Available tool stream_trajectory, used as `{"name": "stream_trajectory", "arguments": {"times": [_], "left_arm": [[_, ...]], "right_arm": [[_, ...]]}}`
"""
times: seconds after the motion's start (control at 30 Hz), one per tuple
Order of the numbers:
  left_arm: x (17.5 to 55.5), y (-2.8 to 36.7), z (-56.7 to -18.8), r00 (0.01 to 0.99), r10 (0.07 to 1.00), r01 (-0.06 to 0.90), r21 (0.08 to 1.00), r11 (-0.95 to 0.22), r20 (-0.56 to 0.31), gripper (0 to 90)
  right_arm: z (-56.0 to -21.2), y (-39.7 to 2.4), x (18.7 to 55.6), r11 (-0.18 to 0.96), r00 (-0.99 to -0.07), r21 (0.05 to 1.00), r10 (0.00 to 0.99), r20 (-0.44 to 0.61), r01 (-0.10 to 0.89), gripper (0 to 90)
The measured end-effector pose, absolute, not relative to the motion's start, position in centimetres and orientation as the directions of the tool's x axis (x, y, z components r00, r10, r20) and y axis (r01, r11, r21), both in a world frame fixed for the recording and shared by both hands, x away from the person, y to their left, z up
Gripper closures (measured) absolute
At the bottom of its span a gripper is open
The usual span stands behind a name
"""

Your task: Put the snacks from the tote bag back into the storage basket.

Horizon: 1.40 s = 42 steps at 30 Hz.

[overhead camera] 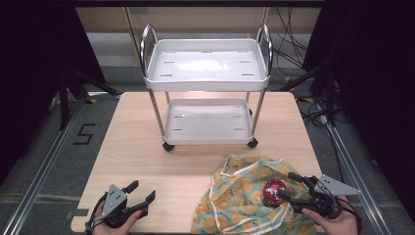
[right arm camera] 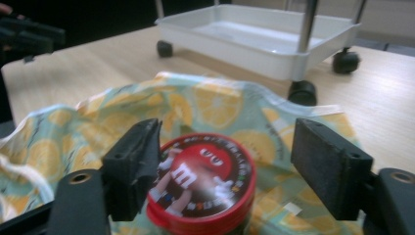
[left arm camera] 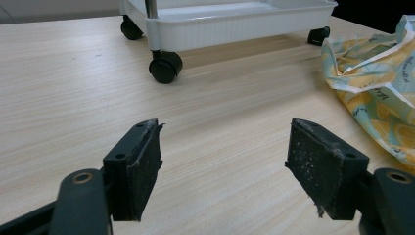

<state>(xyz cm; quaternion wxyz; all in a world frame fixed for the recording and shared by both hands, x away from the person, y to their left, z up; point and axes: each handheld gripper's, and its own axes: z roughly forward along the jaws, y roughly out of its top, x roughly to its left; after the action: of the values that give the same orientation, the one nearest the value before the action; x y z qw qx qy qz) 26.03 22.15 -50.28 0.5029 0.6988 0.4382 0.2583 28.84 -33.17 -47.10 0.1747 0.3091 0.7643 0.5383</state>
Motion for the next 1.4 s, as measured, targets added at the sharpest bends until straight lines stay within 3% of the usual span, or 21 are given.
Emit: {"name": "stream_trajectory", "arguments": {"times": [0.47, 0.73, 0.87, 0.9, 1.4], "left_arm": [[26.1, 21.9, -50.4, 0.493, 0.865, 0.356, 0.929, -0.101, -0.095, 28.0], [26.1, 21.9, -50.4, 0.493, 0.865, 0.363, 0.926, -0.104, -0.096, 28.0], [26.0, 21.9, -50.4, 0.488, 0.868, 0.367, 0.924, -0.104, -0.096, 28.0], [26.1, 21.9, -50.4, 0.492, 0.865, 0.362, 0.927, -0.100, -0.099, 28.0], [26.1, 21.7, -50.5, 0.497, 0.861, 0.363, 0.927, -0.096, -0.106, 28.0]], "right_arm": [[-47.7, -32.4, 29.2, 0.304, -0.772, 0.910, 0.635, 0.025, 0.280, 25.8], [-48.1, -31.9, 29.2, 0.273, -0.769, 0.903, 0.633, 0.091, 0.332, 24.8], [-48.4, -31.6, 29.4, 0.365, -0.789, 0.886, 0.614, 0.002, 0.287, 24.5], [-48.5, -31.4, 29.1, 0.356, -0.775, 0.876, 0.631, 0.030, 0.324, 24.5], [-49.5, -30.8, 29.9, 0.402, -0.784, 0.852, 0.620, 0.017, 0.336, 24.1]]}}
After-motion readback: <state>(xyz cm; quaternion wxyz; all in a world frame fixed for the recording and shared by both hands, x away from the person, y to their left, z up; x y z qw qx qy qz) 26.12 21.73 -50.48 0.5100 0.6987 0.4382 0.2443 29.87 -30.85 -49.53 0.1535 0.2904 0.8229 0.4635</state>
